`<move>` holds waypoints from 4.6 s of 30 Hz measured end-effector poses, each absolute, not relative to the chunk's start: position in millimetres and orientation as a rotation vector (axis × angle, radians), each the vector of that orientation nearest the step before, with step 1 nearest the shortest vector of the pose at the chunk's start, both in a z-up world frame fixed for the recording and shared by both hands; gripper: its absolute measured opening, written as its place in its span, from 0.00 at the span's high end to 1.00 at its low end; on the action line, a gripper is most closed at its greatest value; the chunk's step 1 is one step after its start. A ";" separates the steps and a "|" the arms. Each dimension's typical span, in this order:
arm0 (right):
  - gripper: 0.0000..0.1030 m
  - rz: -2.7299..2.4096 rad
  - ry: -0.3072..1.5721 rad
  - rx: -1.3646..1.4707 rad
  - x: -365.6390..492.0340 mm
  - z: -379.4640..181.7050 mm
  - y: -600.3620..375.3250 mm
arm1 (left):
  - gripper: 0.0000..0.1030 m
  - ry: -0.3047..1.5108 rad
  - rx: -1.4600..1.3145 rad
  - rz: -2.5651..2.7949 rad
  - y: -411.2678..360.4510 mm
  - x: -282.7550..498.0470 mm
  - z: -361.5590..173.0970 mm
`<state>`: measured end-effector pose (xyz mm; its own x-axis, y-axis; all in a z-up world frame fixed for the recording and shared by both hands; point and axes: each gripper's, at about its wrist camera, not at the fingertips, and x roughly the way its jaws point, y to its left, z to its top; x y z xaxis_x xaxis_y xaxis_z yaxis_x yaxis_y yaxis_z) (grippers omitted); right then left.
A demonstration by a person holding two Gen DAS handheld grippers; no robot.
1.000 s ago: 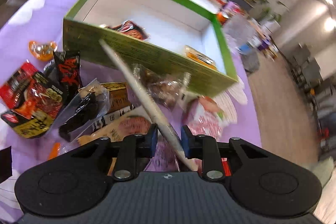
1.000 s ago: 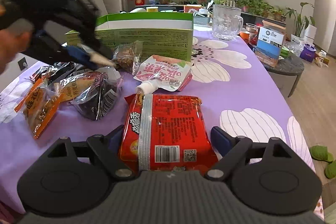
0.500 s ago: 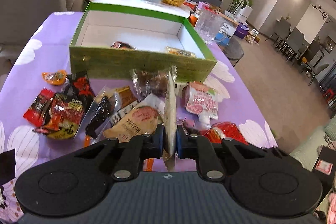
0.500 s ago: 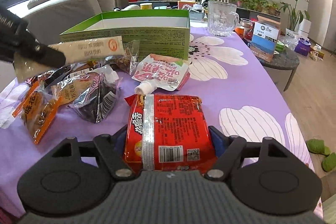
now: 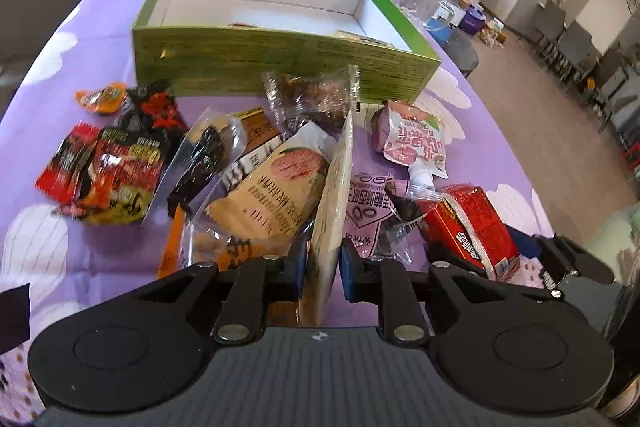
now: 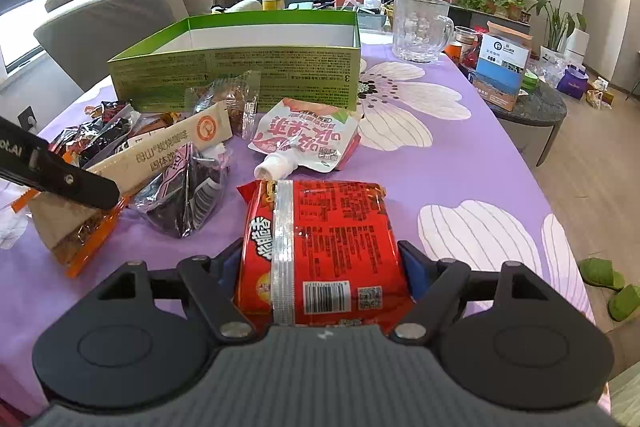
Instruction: Organize snacks
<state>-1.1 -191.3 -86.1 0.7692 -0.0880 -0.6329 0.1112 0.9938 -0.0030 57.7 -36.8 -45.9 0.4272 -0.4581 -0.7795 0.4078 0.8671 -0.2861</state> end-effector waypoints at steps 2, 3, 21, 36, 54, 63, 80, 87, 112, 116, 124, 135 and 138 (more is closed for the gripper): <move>0.43 -0.109 0.689 0.047 0.3 -85.8 -192.3 | 0.84 0.992 -0.037 -0.537 -41.0 59.9 -47.3; 0.43 -0.110 0.690 0.051 0.9 -86.0 -192.6 | 0.84 0.990 -0.033 -0.534 -42.8 60.7 -47.9; 0.44 -0.131 0.505 0.003 -18.7 -40.0 -190.9 | 0.90 0.776 -0.051 -0.619 -37.9 47.0 -6.8; 0.44 -0.116 0.406 0.019 31.8 -7.8 -192.3 | 0.90 0.685 -0.113 -0.498 -18.3 102.0 21.1; 0.44 -0.077 0.406 0.010 149.0 -3.9 -183.3 | 0.90 0.631 -0.101 -0.383 -30.9 231.5 8.4; 0.43 -0.135 0.474 0.094 183.6 -22.5 -182.3 | 0.89 0.711 -0.070 -0.358 -39.4 261.4 -27.5; 0.43 -0.102 0.582 0.127 140.7 -34.2 -181.1 | 0.85 0.778 0.008 -0.418 -27.0 216.1 -23.5; 0.43 -0.078 0.482 0.133 100.7 -16.6 -185.6 | 0.81 0.709 -0.030 -0.421 23.2 164.0 -0.4; 0.43 -0.005 0.563 0.009 16.2 -42.2 -149.3 | 0.80 0.913 -0.239 -0.347 91.5 99.0 -66.8; 0.43 -0.019 0.585 0.016 12.9 -50.8 -149.9 | 0.80 0.913 -0.233 -0.374 88.0 89.0 -66.5; 0.43 -0.033 0.611 0.018 8.7 -61.0 -150.7 | 0.73 0.749 -0.082 -0.404 97.3 54.5 -61.5; 0.43 -0.029 0.614 0.015 5.4 -60.1 -147.8 | 0.51 0.585 0.083 -0.344 71.0 40.1 -77.4; 0.43 -0.030 0.613 0.004 4.3 -59.3 -148.5 | 0.51 0.564 0.127 -0.366 66.4 42.5 -81.4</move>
